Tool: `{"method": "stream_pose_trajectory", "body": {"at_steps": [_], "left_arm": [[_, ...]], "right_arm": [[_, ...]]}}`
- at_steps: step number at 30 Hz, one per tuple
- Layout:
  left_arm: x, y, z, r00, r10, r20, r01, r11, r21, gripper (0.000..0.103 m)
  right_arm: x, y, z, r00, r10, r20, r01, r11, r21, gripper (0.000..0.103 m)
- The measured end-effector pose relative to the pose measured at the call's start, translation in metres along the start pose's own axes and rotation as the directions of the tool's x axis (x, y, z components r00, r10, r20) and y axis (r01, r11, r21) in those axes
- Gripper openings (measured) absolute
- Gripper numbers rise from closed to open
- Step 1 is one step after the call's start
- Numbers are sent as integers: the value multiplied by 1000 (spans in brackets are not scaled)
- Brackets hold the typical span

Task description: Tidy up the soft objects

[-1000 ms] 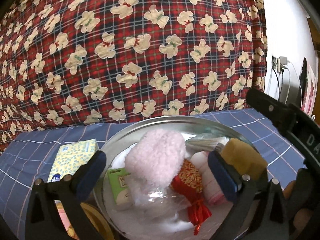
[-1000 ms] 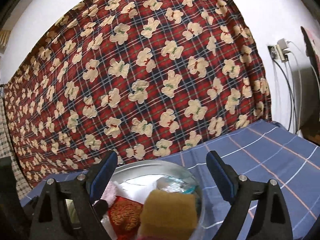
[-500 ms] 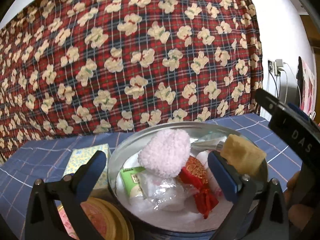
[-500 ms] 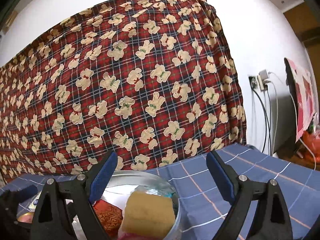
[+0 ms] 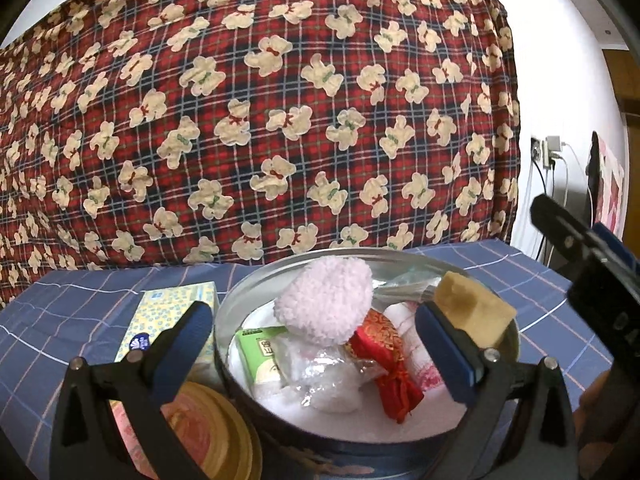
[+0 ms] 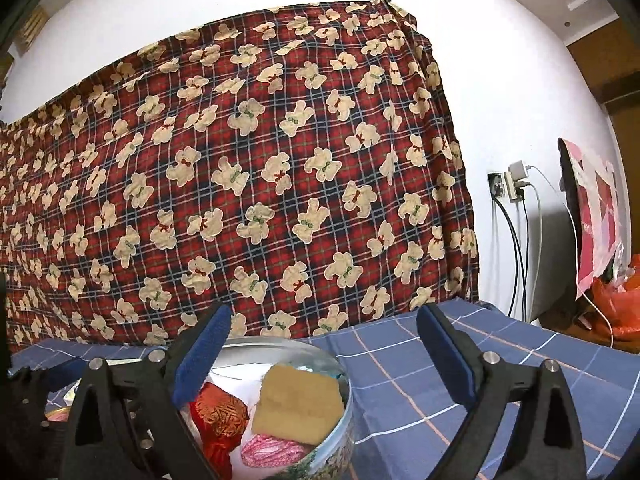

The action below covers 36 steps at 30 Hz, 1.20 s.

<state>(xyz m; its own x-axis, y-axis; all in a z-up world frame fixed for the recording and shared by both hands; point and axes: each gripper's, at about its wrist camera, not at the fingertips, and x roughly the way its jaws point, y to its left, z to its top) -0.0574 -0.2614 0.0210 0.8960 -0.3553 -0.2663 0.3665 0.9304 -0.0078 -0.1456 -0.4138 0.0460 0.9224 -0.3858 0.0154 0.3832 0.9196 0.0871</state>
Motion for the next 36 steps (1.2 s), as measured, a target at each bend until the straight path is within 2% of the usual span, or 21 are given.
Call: {"method": "stream_pose_trajectory", "body": {"at_steps": [7, 13, 36], "left_arm": [[-12, 3, -1, 999, 23, 34, -23, 1000, 12, 103], [-11, 5, -1, 999, 28, 26, -28, 1000, 7, 103], [-8, 6, -2, 999, 42, 5, -42, 999, 17, 103]], "right_arm": [[-5, 6, 0, 1000, 9, 12, -9, 999, -34, 96], [-11, 7, 1, 999, -4, 37, 6, 999, -38, 97], [-9, 6, 1, 999, -5, 35, 7, 999, -36, 97]]}}
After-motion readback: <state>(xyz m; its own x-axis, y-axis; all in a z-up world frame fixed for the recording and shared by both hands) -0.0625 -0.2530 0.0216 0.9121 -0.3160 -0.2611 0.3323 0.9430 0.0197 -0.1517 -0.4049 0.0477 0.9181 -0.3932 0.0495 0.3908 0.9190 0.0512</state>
